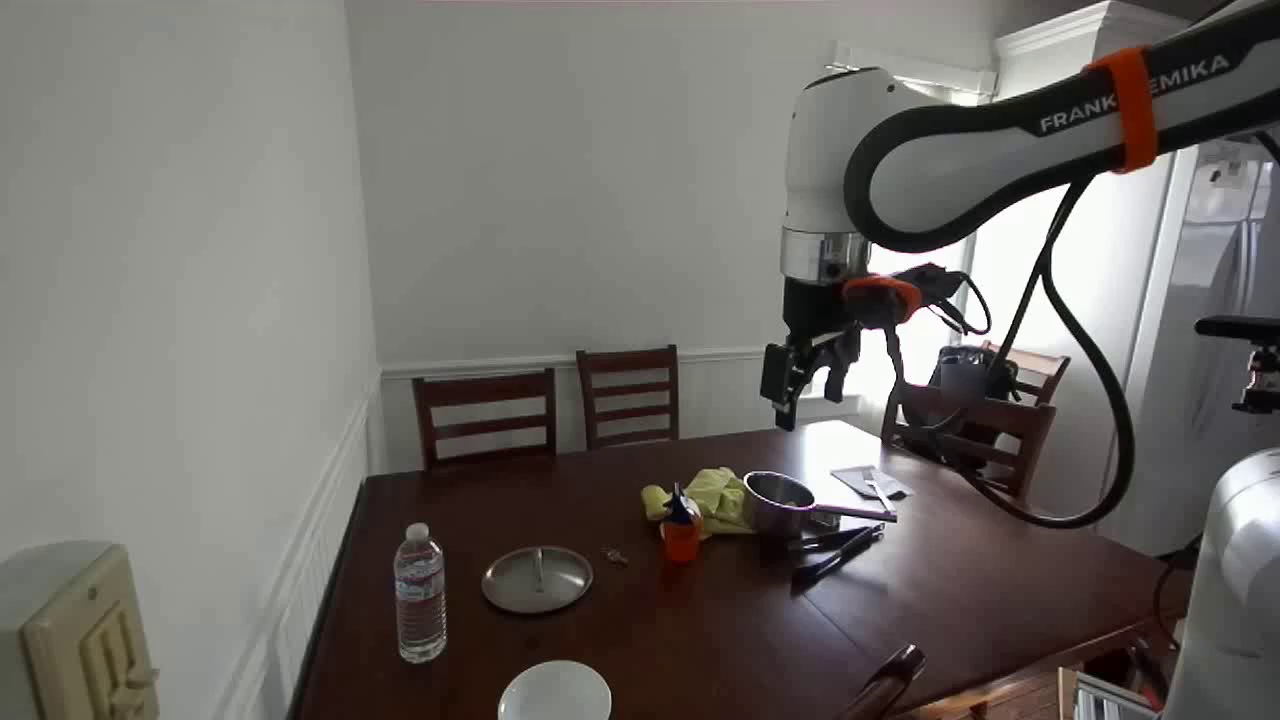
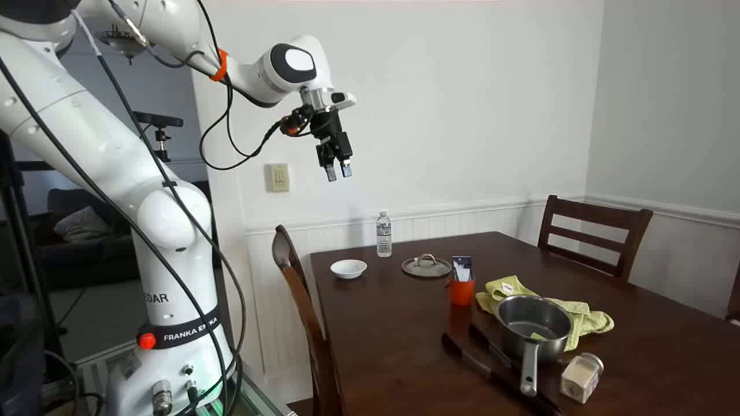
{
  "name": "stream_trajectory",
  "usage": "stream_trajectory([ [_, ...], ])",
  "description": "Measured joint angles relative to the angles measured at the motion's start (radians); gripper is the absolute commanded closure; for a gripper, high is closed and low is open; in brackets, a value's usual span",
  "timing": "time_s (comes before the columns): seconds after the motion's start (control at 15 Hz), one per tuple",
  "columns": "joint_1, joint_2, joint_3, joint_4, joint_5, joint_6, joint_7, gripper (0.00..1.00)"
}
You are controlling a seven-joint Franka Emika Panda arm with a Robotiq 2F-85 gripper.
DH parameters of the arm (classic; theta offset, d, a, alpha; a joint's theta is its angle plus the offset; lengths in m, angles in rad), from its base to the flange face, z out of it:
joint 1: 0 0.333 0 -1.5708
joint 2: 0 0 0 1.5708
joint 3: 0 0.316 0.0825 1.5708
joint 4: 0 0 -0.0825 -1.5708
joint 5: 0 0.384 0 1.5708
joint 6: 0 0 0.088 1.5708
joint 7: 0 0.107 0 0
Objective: Pick up the silver pot and move it to the left of the table
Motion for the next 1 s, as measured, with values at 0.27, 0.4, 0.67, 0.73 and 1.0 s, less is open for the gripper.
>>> stream_trajectory([
  [0.27,0.000,0.000,0.000,0.000,0.000,0.000,0.000,0.00],
  [0.4,0.002,0.000,-0.002,0.000,0.000,0.000,-0.005,0.00],
  [0.67,0.014,0.021,-0.119,-0.001,-0.019,0.059,-0.226,0.00],
  [0.73,0.025,0.039,-0.186,-0.001,-0.029,0.075,-0.307,0.00],
  [1.0,-0.007,0.160,-0.412,0.033,-0.031,0.090,-0.601,0.00],
])
